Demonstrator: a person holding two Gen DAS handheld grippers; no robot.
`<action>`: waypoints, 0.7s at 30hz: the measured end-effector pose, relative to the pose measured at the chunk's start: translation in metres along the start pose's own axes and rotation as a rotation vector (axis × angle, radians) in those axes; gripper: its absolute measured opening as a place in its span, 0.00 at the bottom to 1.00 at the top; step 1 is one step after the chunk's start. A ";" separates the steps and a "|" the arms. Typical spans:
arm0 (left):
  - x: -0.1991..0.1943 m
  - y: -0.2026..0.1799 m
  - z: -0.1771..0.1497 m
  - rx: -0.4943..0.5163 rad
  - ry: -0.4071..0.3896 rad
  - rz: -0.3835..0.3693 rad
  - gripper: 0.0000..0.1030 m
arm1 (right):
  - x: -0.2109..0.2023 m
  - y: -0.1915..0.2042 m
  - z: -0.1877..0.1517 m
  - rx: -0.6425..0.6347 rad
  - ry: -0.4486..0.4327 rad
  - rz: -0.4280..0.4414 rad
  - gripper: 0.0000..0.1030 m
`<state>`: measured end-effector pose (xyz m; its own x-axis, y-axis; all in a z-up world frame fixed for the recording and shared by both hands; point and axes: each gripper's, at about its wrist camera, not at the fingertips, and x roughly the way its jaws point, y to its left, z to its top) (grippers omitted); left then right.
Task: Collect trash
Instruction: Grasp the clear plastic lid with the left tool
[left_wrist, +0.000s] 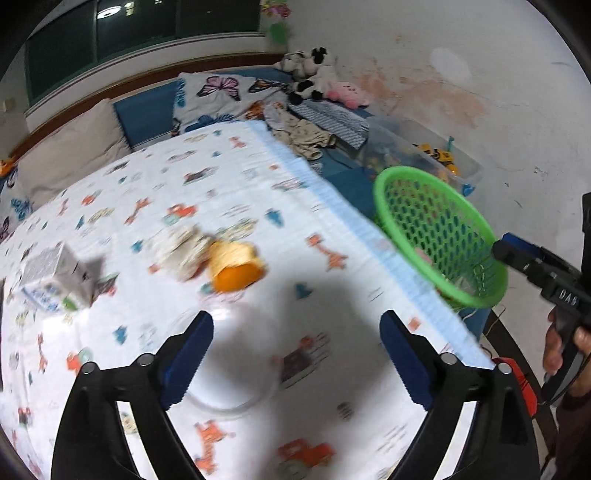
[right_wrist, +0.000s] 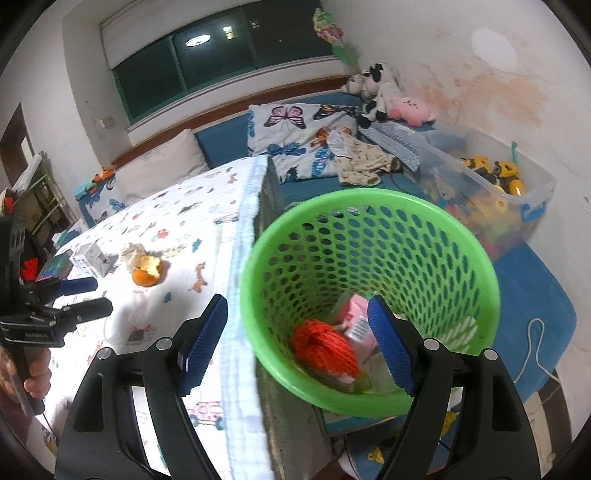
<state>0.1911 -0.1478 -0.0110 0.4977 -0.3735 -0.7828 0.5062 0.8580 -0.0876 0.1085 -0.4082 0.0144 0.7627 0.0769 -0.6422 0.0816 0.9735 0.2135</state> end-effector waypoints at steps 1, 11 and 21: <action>0.000 0.005 -0.004 -0.004 0.005 0.004 0.90 | 0.001 0.004 0.001 -0.007 0.001 0.006 0.76; 0.016 0.033 -0.033 -0.007 0.081 0.070 0.92 | 0.015 0.033 0.000 -0.058 0.027 0.046 0.77; 0.029 0.037 -0.037 0.001 0.106 0.093 0.92 | 0.028 0.052 -0.002 -0.099 0.057 0.075 0.78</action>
<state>0.1987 -0.1139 -0.0600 0.4652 -0.2534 -0.8482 0.4626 0.8865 -0.0112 0.1326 -0.3553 0.0063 0.7267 0.1595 -0.6682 -0.0400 0.9808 0.1907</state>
